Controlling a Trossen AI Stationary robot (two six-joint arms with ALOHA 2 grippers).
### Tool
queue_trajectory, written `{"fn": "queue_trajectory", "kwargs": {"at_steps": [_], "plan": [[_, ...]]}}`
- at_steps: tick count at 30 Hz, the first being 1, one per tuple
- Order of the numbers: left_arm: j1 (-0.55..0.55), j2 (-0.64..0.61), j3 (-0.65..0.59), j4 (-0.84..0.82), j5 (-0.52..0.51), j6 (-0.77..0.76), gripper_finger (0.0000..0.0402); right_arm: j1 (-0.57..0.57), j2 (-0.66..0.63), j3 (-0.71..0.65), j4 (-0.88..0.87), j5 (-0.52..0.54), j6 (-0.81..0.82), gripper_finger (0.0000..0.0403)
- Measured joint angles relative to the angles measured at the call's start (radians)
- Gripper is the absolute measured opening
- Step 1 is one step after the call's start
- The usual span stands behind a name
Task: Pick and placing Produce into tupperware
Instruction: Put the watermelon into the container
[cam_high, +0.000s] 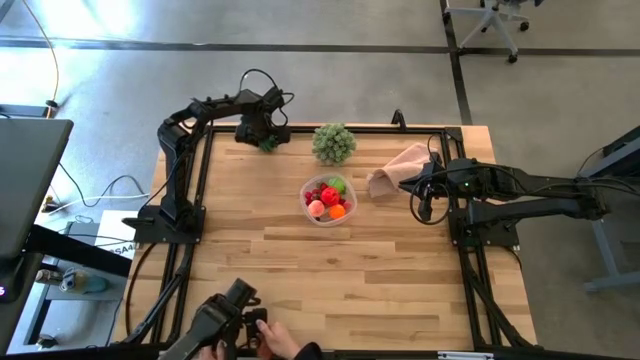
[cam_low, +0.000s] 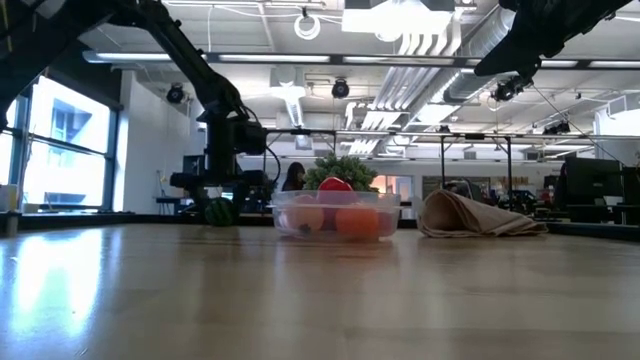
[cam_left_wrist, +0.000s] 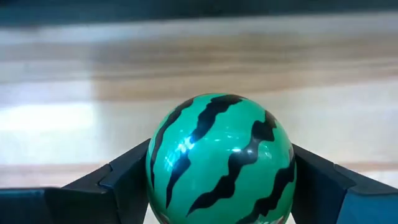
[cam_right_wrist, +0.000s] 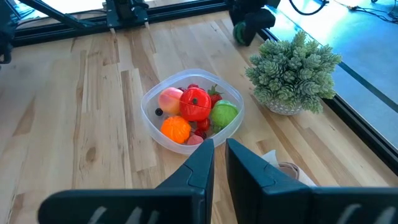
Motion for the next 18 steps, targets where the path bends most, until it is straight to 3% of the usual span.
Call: {"fn": "queue_trajectory", "kwargs": {"at_steps": [8, 14, 18], "plan": [[-0.068, -0.030, 0.000, -0.082, -0.006, 0.000, 0.0310, 0.000, 0.000, 0.000, 0.000, 0.000, 0.000, 0.0030], [-0.142, -0.095, 0.000, -0.094, -0.011, -0.049, 0.0279, 0.000, 0.000, 0.000, 0.000, 0.000, 0.000, 0.0030], [-0.194, -0.157, 0.000, -0.108, -0.028, -0.071, 0.0279, 0.000, 0.000, 0.000, 0.000, 0.000, 0.000, 0.0030]]}}
